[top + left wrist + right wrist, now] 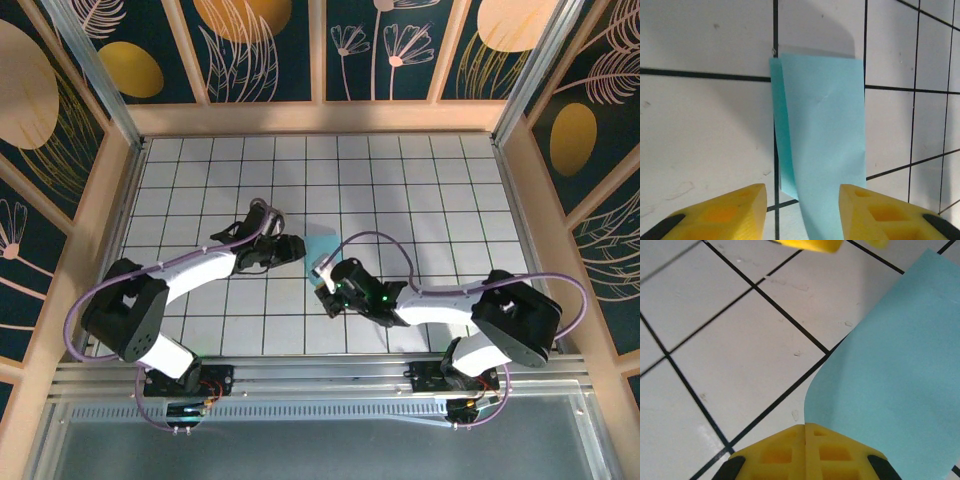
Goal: Fold a paper plane with a square sheet of paper (fold left side to right side)
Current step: Third fold the triangle at the center of the table.
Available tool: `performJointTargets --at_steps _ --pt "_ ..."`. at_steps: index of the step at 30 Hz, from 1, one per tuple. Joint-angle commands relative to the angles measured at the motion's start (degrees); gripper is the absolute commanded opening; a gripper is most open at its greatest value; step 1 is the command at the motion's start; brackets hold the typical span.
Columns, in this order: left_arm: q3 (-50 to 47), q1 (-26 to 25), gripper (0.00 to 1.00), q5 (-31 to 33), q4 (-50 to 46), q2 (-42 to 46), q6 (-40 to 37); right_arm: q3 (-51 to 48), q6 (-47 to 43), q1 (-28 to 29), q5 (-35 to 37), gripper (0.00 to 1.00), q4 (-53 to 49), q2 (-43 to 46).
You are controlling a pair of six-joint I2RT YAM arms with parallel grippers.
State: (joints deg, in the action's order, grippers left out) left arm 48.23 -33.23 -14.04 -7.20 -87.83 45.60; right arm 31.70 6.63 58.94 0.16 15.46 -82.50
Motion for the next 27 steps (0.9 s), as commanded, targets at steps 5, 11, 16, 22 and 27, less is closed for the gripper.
performJointTargets --at_steps 5,11,16,22,27 --pt "4.9 0.2 0.11 -7.1 1.4 -4.6 -4.1 -3.5 9.8 -6.0 -18.0 0.0 7.0 1.8" --pt "8.8 -0.1 0.04 -9.8 3.0 -9.8 -5.7 -4.0 12.0 -8.0 -23.5 0.0 9.4 -0.7" --pt "13.3 -1.2 0.02 -10.4 0.0 -16.4 -8.4 -3.6 12.4 -8.9 -25.5 0.0 9.7 -2.4" --pt "17.3 -2.7 0.01 -9.9 -3.6 -23.5 -10.8 -3.1 13.0 -9.6 -26.2 0.0 9.2 -3.8" --pt "17.3 -3.3 0.0 -8.4 -4.1 -26.2 -11.0 -3.1 13.5 -10.5 -26.1 0.0 8.5 -4.4"
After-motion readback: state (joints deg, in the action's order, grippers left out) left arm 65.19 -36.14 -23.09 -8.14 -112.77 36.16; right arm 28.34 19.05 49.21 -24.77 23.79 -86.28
